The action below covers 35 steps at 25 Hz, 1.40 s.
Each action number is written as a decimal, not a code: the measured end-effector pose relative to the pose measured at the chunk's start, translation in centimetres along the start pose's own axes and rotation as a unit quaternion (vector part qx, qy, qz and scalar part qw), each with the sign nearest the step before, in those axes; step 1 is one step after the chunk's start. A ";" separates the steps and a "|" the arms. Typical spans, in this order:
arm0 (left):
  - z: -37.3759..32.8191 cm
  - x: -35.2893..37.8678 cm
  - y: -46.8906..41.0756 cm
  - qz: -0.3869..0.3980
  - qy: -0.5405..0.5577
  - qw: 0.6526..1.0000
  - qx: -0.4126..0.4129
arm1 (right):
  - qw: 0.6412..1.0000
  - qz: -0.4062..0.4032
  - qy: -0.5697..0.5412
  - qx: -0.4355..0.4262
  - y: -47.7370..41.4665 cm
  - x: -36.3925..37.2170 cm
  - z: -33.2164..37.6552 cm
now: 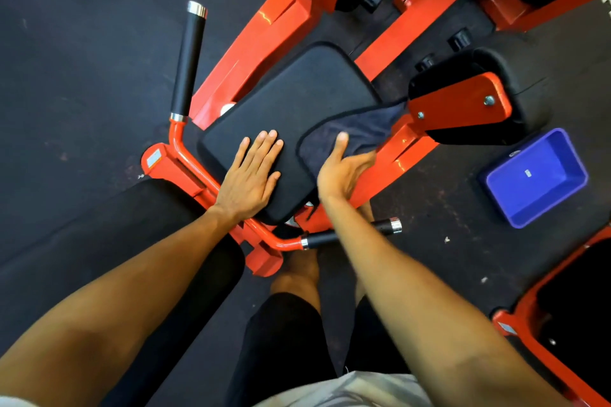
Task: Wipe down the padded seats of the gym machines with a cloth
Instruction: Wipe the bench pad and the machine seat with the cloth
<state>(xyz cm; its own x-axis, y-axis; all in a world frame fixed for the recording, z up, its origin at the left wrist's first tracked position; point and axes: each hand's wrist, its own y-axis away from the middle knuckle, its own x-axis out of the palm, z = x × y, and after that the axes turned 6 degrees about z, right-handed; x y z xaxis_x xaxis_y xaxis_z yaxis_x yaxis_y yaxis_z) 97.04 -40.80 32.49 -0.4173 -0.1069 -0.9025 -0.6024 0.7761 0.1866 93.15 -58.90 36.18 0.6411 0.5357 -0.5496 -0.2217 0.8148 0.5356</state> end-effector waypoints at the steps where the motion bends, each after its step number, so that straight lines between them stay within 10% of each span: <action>1: -0.2 -0.1 0.0 0.002 0.000 1.000 -0.001 | 1.000 -0.018 -0.016 -0.003 -1.9 0.0 0.5; 14: -1.4 -1.0 0.7 0.032 0.021 0.998 -0.047 | 0.984 0.136 0.016 0.111 12.8 2.7 -8.4; 22: -3.0 -1.1 0.4 0.039 0.051 0.992 -0.105 | 0.997 0.059 0.039 -0.017 2.1 -1.9 -0.8; 27: -4.9 -2.0 -0.1 0.054 0.108 0.977 -0.175 | 0.979 0.181 0.040 0.082 -4.3 -4.0 1.2; 35: -9.4 -7.5 -2.2 0.078 0.240 0.942 -0.222 | 0.980 0.187 0.070 0.017 -1.5 -12.2 3.8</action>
<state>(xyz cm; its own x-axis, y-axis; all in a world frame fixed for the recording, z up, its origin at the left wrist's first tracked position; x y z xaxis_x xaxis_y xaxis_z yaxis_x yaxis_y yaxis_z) 95.06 -47.55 42.50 -0.7189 -0.3649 -0.5916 -0.6897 0.4802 0.5419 88.45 -67.53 44.49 0.4119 0.8226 -0.3921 -0.3961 0.5491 0.7359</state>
